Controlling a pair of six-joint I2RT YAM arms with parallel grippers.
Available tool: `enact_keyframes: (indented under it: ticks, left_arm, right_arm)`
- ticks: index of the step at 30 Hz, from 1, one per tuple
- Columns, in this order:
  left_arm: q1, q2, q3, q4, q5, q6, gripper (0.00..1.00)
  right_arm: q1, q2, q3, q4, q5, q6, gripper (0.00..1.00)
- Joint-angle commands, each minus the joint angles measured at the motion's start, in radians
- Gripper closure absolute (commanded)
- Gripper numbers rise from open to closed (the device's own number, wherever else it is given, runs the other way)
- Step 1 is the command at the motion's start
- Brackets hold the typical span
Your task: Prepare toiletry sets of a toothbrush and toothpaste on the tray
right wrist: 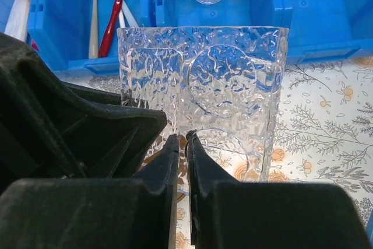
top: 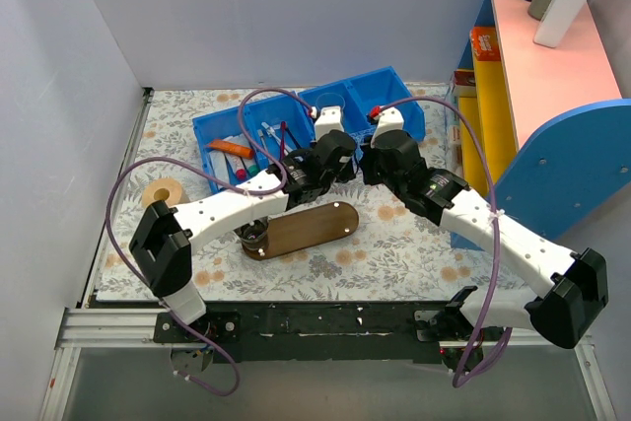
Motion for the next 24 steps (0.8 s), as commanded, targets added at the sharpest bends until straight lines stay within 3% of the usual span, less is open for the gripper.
enact_keyframes:
  ticks: [1,10,16,24]
  left_arm:
    - [0.004,0.017,0.058,-0.063,-0.031,0.031,0.84]
    - [0.004,0.09,0.156,-0.152,-0.069,0.033,1.0]
    - [0.004,0.139,0.216,-0.196,-0.089,0.035,1.0]
    - [0.004,0.103,0.165,-0.193,-0.103,0.076,1.0]
  right_arm:
    - [-0.002,-0.003,0.001,0.048,0.021,0.013,0.84]
    - [0.005,-0.009,-0.013,0.048,-0.033,0.055,0.46]
    - [0.005,-0.042,-0.03,0.034,-0.033,0.081,0.43]
    - [-0.039,-0.153,-0.025,-0.024,0.021,0.07,0.36]
